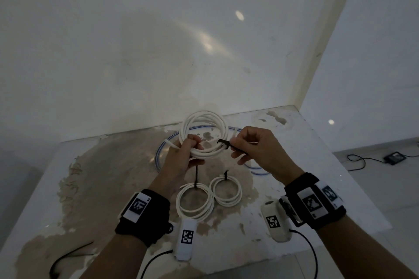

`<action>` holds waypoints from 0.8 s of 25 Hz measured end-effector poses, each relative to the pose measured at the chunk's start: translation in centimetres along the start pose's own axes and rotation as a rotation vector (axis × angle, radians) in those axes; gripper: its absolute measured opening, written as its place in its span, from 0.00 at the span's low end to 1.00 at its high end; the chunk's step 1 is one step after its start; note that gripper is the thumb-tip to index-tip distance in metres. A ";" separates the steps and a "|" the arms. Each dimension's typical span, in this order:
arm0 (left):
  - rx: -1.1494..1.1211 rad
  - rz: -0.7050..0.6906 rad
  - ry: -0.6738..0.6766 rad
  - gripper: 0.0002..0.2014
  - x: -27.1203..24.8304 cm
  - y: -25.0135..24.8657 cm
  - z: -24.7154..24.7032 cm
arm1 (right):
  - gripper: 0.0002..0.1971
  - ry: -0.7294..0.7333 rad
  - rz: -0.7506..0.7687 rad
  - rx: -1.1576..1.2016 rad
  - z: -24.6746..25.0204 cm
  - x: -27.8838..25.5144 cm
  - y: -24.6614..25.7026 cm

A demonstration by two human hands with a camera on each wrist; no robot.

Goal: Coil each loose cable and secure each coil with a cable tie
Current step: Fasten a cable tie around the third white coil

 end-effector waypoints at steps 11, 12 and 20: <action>0.059 -0.161 -0.030 0.12 0.0 -1.1 -0.1 | 0.06 0.129 -0.191 -0.039 -1.3 0.0 -2.4; 0.061 -0.165 -0.037 0.12 0.1 -1.2 -0.1 | 0.07 0.140 -0.192 -0.046 -1.7 -0.1 -2.6; -0.105 -0.090 -0.186 0.11 0.8 -0.9 0.5 | 0.09 0.174 -0.203 0.097 -3.7 -0.6 -2.7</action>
Point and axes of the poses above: each hand's wrist, its own x-axis towards the middle knuckle, its own z-axis out of the back of the hand, y = z × x, the point moved 7 cm from there along x, towards the middle knuckle, and after that the axes turned 2 degrees about y, right-handed, at the moved point
